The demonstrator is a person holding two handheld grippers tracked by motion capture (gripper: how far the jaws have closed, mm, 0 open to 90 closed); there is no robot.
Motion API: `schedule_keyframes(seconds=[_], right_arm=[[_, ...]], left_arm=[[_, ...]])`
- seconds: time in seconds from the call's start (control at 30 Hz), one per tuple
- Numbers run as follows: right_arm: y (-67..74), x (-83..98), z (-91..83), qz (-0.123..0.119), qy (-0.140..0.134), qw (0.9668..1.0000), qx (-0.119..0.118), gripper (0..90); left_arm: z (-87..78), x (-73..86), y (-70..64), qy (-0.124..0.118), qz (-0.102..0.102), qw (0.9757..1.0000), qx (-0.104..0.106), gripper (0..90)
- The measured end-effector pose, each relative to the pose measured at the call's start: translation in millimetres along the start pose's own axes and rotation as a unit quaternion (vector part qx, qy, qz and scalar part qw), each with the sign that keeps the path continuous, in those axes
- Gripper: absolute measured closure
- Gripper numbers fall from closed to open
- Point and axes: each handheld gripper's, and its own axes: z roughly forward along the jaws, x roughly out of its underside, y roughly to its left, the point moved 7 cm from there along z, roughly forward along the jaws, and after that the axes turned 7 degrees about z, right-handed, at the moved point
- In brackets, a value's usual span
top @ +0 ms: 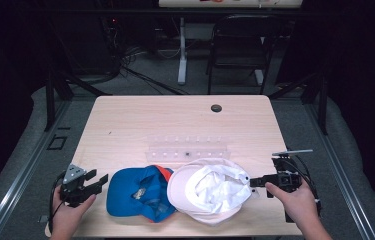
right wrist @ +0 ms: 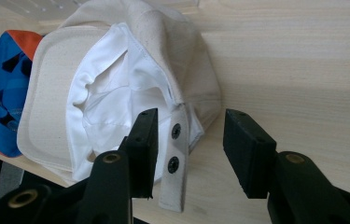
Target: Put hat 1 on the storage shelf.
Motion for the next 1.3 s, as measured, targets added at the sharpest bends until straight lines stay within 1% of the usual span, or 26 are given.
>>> schedule_keyframes(seconds=[0.13, 0.17, 0.2, 0.3, 0.37, 0.43, 0.5, 0.53, 0.57, 0.6, 0.63, 0.67, 0.7, 0.73, 0.8, 0.83, 0.87, 0.9, 0.93, 0.97, 1.03, 1.07, 1.1, 1.2, 1.23, 1.3], right_arm=[[4.0, -0.4, 8.1, 0.003, 0.013, 0.9999, -0.001, 55.8], [4.5, -0.4, 11.0, 0.006, 0.018, 0.9998, -0.003, 55.8], [4.6, -0.5, 13.9, 0.008, 0.022, 0.9997, -0.002, 55.8], [4.4, -1.5, 24.4, 0.021, 0.034, 0.9992, -0.003, 55.9], [4.5, -2.0, 26.6, 0.026, 0.033, 0.9991, -0.002, 55.9], [4.5, -2.2, 30.3, 0.031, 0.039, 0.9987, -0.008, 55.9], [4.0, -1.7, 33.8, 0.029, 0.045, 0.9986, -0.003, 56.1], [4.8, -1.5, 34.7, 0.029, 0.048, 0.9984, -0.005, 57.0], [5.2, -0.8, 37.3, 0.028, 0.054, 0.9982, 0.004, 58.7], [5.2, -0.8, 37.3, 0.028, 0.054, 0.9982, 0.004, 58.7], [6.5, -0.6, 38.6, 0.023, 0.056, 0.9981, 0.012, 61.8], [6.5, -0.6, 38.6, 0.023, 0.056, 0.9981, 0.012, 61.8], [8.7, -0.7, 38.6, 0.02, 0.058, 0.9981, 0.014, 65.8], [8.7, -0.7, 38.6, 0.02, 0.058, 0.9981, 0.014, 65.8], [9.1, -0.3, 37.7, 0.014, 0.062, 0.9977, 0.025, 69.7], [8.4, 0.4, 36.2, 0.005, 0.071, 0.9968, 0.037, 72.8], [8.4, 0.4, 36.2, 0.005, 0.071, 0.9968, 0.037, 72.8], [9.6, 0.8, 36.2, 0.001, 0.074, 0.996, 0.049, 74.8], [9.6, 0.8, 36.2, 0.001, 0.074, 0.996, 0.049, 74.8], [10.2, 1.0, 36.3, -0.009, 0.078, 0.9951, 0.061, 75.8], [11.0, 1.5, 36.0, -0.009, 0.082, 0.9944, 0.066, 76.2], [10.6, 1.7, 34.9, -0.02, 0.088, 0.9932, 0.073, 76.4], [14.7, 0.6, 35.8, -0.024, 0.084, 0.9928, 0.082, 76.9], [18.6, -0.1, 36.0, -0.024, 0.087, 0.9919, 0.09, 77.3], [19.5, -0.1, 34.8, -0.025, 0.095, 0.9904, 0.098, 77.3], [22.1, -2.0, 33.7, -0.027, 0.102, 0.9889, 0.105, 77.3]], left_arm=[[0.4, 0.4, -0.6, 0.001, 0.002, 1.0, 0.001, 48.0], [0.4, 0.3, -0.8, 0.001, 0.003, 1.0, 0.002, 48.0], [1.2, -0.2, -1.2, -0.005, 0.003, 1.0, -0.001, 48.1], [1.4, 0.0, -1.6, -0.004, 0.005, 1.0, 0.0, 48.1], [1.6, 0.3, -1.3, -0.002, 0.007, 1.0, 0.0, 48.1], [2.2, 0.6, -1.1, -0.002, 0.006, 1.0, 0.0, 48.1], [2.3, 0.6, -0.8, -0.001, 0.006, 1.0, 0.0, 48.1], [2.3, 0.6, -0.8, -0.002, 0.006, 1.0, 0.0, 48.1], [2.0, 0.7, -0.8, 0.001, 0.007, 1.0, 0.0, 48.1], [2.0, 0.7, -0.8, 0.001, 0.007, 1.0, 0.0, 48.1], [2.4, 0.5, -1.0, -0.003, 0.005, 1.0, 0.002, 48.1], [2.4, 0.5, -1.0, -0.002, 0.005, 1.0, 0.002, 48.1], [2.2, 0.5, -1.0, -0.002, 0.005, 1.0, 0.002, 48.1], [2.2, 0.5, -1.0, -0.002, 0.005, 1.0, 0.002, 48.1], [2.4, 0.6, -0.7, -0.002, 0.005, 1.0, 0.002, 48.1], [2.4, 0.8, -0.6, -0.002, 0.005, 1.0, 0.002, 48.1], [2.4, 0.8, -0.6, -0.002, 0.005, 1.0, 0.002, 48.1], [2.3, 0.8, -0.4, -0.001, 0.005, 1.0, 0.001, 48.1], [2.2, 0.7, -0.3, -0.002, 0.004, 1.0, 0.001, 48.1], [2.2, 0.8, -0.2, -0.001, 0.005, 1.0, 0.001, 48.1], [2.3, 1.0, 0.1, -0.001, 0.005, 1.0, 0.0, 48.1], [2.4, 1.2, 0.2, 0.0, 0.005, 1.0, 0.0, 48.1], [1.8, 1.6, 0.4, 0.005, 0.006, 1.0, 0.001, 48.2], [2.6, 1.4, 0.3, 0.0, 0.005, 1.0, 0.0, 48.2], [2.4, 1.6, 0.2, 0.002, 0.004, 1.0, 0.001, 48.2], [2.9, 1.7, 0.1, 0.002, 0.003, 1.0, 0.001, 48.2]])
